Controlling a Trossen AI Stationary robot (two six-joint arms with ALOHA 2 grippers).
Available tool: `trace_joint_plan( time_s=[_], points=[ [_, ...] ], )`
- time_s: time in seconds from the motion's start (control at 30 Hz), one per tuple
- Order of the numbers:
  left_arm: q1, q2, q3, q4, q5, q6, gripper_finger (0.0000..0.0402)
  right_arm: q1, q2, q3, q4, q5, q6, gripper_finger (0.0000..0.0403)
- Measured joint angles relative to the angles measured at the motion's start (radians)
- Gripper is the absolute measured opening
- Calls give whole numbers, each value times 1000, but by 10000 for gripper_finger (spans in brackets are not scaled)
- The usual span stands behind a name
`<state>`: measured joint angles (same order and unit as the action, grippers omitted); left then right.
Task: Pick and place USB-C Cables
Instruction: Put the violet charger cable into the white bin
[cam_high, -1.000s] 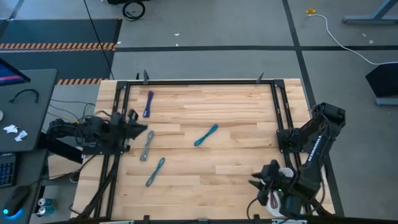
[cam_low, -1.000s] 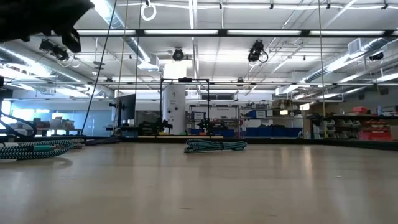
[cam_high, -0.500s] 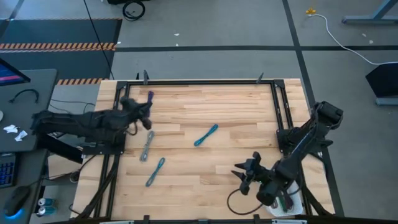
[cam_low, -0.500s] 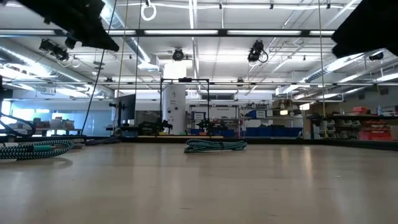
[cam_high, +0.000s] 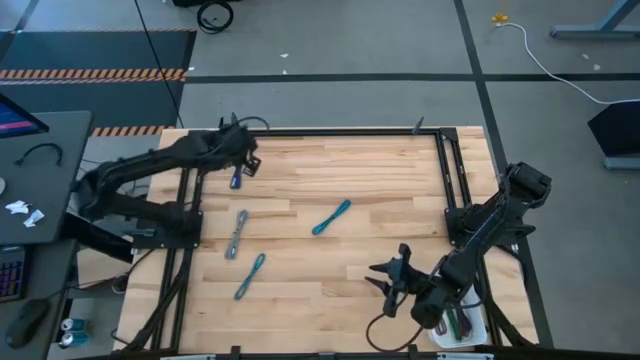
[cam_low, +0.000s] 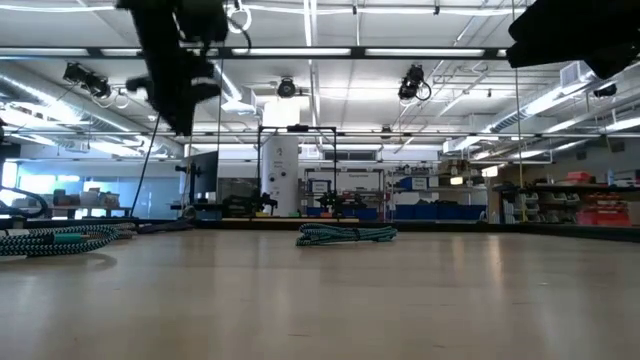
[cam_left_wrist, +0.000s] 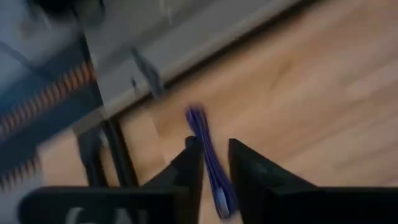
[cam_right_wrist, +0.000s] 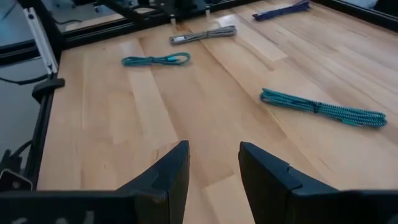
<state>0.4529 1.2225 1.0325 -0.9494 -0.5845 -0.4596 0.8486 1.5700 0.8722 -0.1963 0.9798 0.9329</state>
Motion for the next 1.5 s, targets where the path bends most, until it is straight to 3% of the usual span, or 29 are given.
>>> trace_joint_plan(
  time_s=[0.1, 0.3, 0.5, 0.87, 1.03, 1.2, 1.5],
  points=[
    [121, 90, -31, 26, 153, 36, 141, 4, 0, -10, 21, 0, -21, 144],
    [287, 250, -107, 80, 252, 49, 245, 8, 0, -43, 83, 0, -47, 144],
    [346, 346, -165, 173, 299, 50, 277, 8, 0, -75, 122, 10, -44, 144],
    [348, 463, -200, 271, 370, 25, 200, 8, 0, -79, 152, 15, -46, 144],
    [348, 466, -200, 279, 391, 55, 123, 30, 0, -79, 159, 30, -46, 144],
    [333, 468, -200, 263, 408, 128, 24, 108, -1, -70, 160, 168, -43, 140],
    [229, 423, -181, 230, 504, 168, 20, 142, -1, -70, 150, 198, -51, 130]
  ],
)
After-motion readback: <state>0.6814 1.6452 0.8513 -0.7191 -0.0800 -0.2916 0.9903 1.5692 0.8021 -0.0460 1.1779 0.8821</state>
